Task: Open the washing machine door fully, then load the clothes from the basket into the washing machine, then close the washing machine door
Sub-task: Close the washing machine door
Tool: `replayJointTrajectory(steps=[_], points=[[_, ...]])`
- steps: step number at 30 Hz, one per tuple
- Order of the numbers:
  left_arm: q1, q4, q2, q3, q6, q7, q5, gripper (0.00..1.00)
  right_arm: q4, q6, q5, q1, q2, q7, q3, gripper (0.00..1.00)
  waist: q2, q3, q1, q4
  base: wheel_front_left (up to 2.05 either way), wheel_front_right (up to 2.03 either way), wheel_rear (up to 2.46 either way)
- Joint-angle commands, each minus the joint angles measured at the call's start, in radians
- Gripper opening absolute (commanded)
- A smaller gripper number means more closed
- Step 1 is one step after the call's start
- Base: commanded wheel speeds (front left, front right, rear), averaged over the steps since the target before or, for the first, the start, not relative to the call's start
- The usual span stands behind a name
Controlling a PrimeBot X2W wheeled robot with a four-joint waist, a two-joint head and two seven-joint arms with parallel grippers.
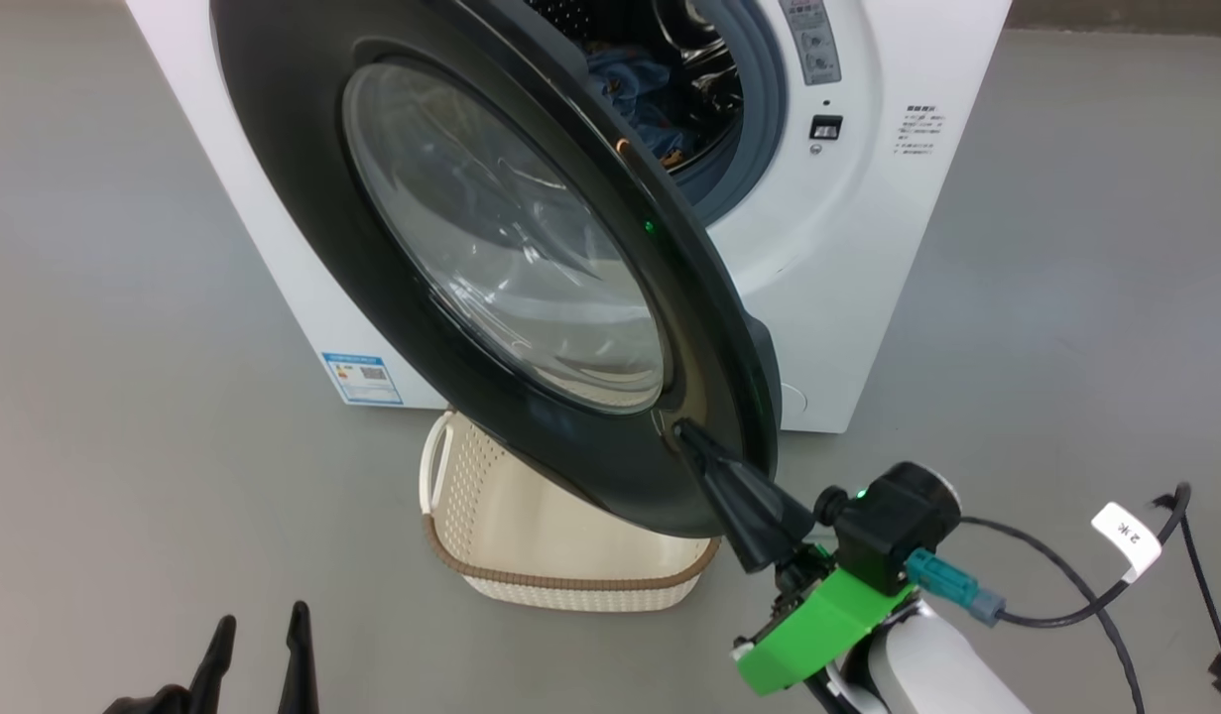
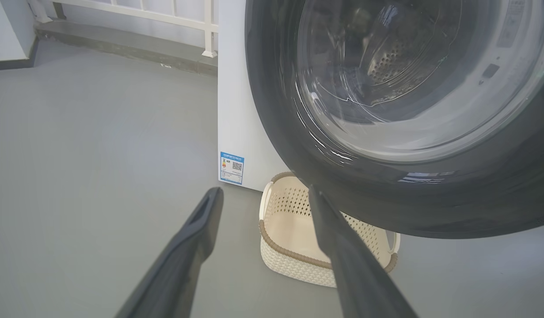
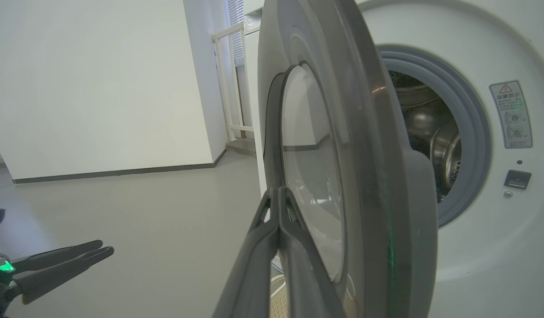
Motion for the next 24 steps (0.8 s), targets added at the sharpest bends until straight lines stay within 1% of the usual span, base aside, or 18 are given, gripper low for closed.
replayJointTrajectory(steps=[1, 10, 18, 24], points=[[-0.044, -0.018, 0.009, 0.029, -0.003, -0.014, 0.001, 1.00, -0.018, 0.002, -0.003, -0.040, 0.015, -0.004, 0.006, 0.00, -0.0001, 0.009, -0.0001, 0.005, 0.00, 0.00, 0.00], [-0.065, -0.014, 0.005, 0.019, -0.005, -0.014, -0.006, 1.00, 0.008, 0.002, -0.008, -0.084, 0.016, -0.004, -0.030, 0.00, -0.0001, 0.034, -0.0001, 0.019, 0.00, 0.00, 0.00], [-0.075, -0.013, 0.003, 0.021, -0.006, -0.014, -0.012, 1.00, 0.003, 0.002, -0.028, -0.119, 0.015, -0.004, -0.069, 0.00, -0.0001, 0.060, -0.0001, 0.031, 0.00, 0.00, 0.00], [-0.084, -0.020, 0.002, 0.021, -0.006, -0.014, -0.015, 1.00, -0.012, 0.002, -0.036, -0.146, -0.001, -0.004, -0.109, 0.00, -0.0001, 0.091, -0.0001, 0.035, 0.00, 0.00, 0.00]])
